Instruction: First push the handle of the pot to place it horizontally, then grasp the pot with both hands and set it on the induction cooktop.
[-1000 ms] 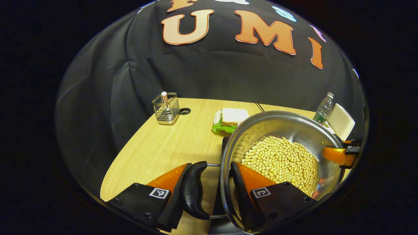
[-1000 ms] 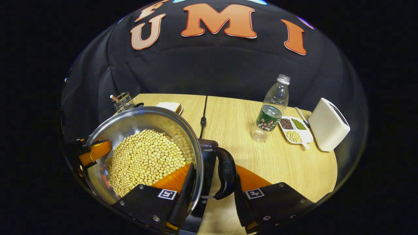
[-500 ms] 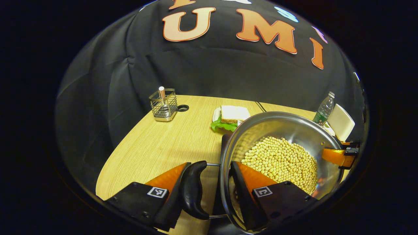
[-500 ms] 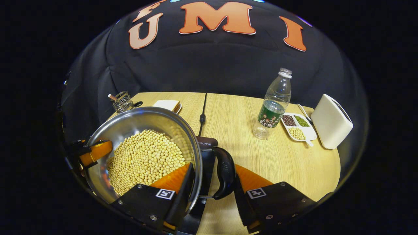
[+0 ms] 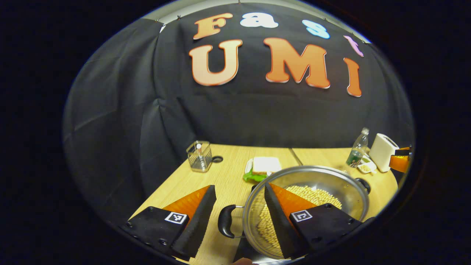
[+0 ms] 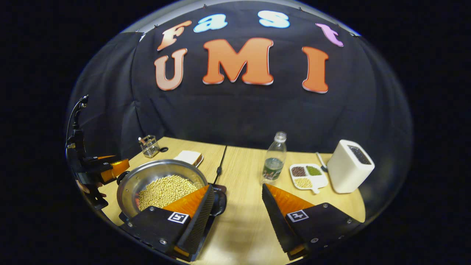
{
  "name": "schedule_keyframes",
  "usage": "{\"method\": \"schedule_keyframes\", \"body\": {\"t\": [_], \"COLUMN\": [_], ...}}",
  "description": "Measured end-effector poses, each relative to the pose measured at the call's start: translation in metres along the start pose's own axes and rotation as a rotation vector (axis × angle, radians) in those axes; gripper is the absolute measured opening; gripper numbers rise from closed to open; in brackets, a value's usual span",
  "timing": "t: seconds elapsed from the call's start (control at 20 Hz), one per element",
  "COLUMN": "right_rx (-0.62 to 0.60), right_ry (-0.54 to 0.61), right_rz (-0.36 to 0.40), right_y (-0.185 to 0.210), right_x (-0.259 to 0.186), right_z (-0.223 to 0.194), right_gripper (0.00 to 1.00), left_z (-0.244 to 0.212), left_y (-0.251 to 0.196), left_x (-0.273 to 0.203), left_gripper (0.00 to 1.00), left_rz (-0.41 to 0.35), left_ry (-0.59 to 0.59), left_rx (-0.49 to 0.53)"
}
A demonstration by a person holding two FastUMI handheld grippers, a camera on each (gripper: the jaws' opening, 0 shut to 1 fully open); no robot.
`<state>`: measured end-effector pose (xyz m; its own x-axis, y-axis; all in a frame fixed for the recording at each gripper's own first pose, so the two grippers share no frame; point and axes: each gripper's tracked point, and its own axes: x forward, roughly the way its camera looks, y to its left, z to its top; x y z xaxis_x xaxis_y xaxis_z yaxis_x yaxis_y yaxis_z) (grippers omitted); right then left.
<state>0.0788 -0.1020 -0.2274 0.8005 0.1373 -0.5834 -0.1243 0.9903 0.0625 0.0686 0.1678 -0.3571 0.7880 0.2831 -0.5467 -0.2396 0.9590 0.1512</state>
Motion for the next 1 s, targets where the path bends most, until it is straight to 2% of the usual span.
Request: {"method": "schedule_keyframes", "body": {"t": [0.3, 0.35, 0.4, 0.45, 0.5, 0.55, 0.6, 0.65, 0.7, 0.75, 0.8, 0.95, 1.0], "right_rx": [-0.02, -0.029, -0.034, -0.044, -0.055, -0.066, -0.073, -0.081, -0.081, -0.08, -0.075, -0.074, -0.077], "right_ry": [-0.218, -0.252, -0.285, -0.319, -0.354, -0.387, -0.42, -0.452, -0.485, -0.507, -0.524, -0.577, -0.594], "right_rz": [-0.068, -0.083, -0.093, -0.099, -0.109, -0.121, -0.136, -0.146, -0.159, -0.174, -0.187, -0.198, -0.2], "right_y": [-0.071, -0.081, -0.09, -0.097, -0.104, -0.111, -0.118, -0.124, -0.129, -0.134, -0.14, -0.148, -0.152], "right_x": [-0.11, -0.128, -0.143, -0.161, -0.177, -0.194, -0.211, -0.227, -0.239, -0.252, -0.263, -0.291, -0.299], "right_z": [0.072, 0.082, 0.092, 0.102, 0.113, 0.123, 0.134, 0.143, 0.154, 0.162, 0.171, 0.191, 0.197], "right_gripper": [0.89, 0.89, 0.91, 0.92, 0.93, 0.93, 0.94, 0.94, 0.94, 0.98, 0.94, 0.97, 0.95], "left_z": [0.121, 0.141, 0.159, 0.176, 0.19, 0.204, 0.218, 0.232, 0.243, 0.252, 0.261, 0.29, 0.299], "left_y": [-0.038, -0.044, -0.05, -0.055, -0.061, -0.067, -0.073, -0.078, -0.081, -0.082, -0.083, -0.076, -0.073], "left_x": [-0.074, -0.089, -0.106, -0.122, -0.138, -0.156, -0.177, -0.193, -0.207, -0.221, -0.234, -0.274, -0.294], "left_gripper": [0.89, 0.87, 0.93, 0.93, 0.87, 0.87, 0.94, 0.94, 1.0, 1.0, 1.0, 1.0, 1.0], "left_rz": [-0.072, -0.081, -0.093, -0.104, -0.111, -0.12, -0.132, -0.143, -0.15, -0.155, -0.153, -0.115, -0.108], "left_ry": [-0.251, -0.292, -0.335, -0.368, -0.399, -0.43, -0.468, -0.497, -0.521, -0.537, -0.553, -0.617, -0.636], "left_rx": [-0.049, -0.052, -0.051, -0.043, -0.035, -0.03, -0.03, -0.034, -0.037, -0.036, -0.03, -0.019, -0.023]}}
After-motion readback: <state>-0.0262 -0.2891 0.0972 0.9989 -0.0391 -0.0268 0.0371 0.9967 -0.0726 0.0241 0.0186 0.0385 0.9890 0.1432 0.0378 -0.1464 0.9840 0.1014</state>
